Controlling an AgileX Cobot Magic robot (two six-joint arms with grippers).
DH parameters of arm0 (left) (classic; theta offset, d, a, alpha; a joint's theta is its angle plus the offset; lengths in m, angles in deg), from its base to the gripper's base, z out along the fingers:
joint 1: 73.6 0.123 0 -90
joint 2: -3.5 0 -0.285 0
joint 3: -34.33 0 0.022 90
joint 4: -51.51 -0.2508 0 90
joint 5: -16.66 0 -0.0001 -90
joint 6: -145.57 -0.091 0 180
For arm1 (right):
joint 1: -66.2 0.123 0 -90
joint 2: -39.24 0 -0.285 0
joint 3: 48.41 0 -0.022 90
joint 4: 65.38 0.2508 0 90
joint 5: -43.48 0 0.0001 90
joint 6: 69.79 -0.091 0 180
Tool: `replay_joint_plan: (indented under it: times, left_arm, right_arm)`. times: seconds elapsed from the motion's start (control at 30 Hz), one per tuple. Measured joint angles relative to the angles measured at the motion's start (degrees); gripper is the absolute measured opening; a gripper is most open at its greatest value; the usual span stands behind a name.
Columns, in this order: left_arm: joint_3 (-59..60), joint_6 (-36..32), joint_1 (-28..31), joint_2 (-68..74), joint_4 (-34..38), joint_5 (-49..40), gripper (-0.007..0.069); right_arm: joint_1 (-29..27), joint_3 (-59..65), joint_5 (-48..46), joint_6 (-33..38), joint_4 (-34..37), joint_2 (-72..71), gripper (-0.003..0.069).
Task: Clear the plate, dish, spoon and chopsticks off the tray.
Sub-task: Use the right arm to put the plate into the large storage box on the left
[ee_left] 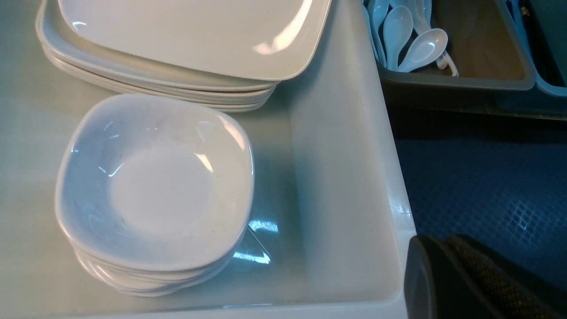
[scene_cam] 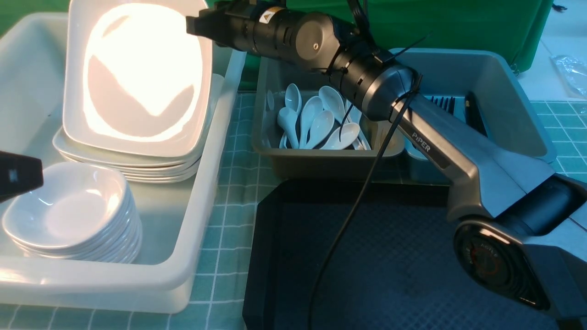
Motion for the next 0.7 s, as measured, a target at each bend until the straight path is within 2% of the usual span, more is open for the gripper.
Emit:
replay_joint_plan:
  times: [0.5,0.7]
  left_arm:
    - [0.0,0.0,0.0,0.0,0.0,0.0,0.0008]
    - [0.0,-0.05,0.0,0.0,0.0,0.0,0.0008]
  right_arm:
    - [0.0,0.0,-2.24,-0.25,-1.06,0.0,0.0153]
    - [0.0,0.0,-6.26,-1.0,-5.22,0.0,0.0162]
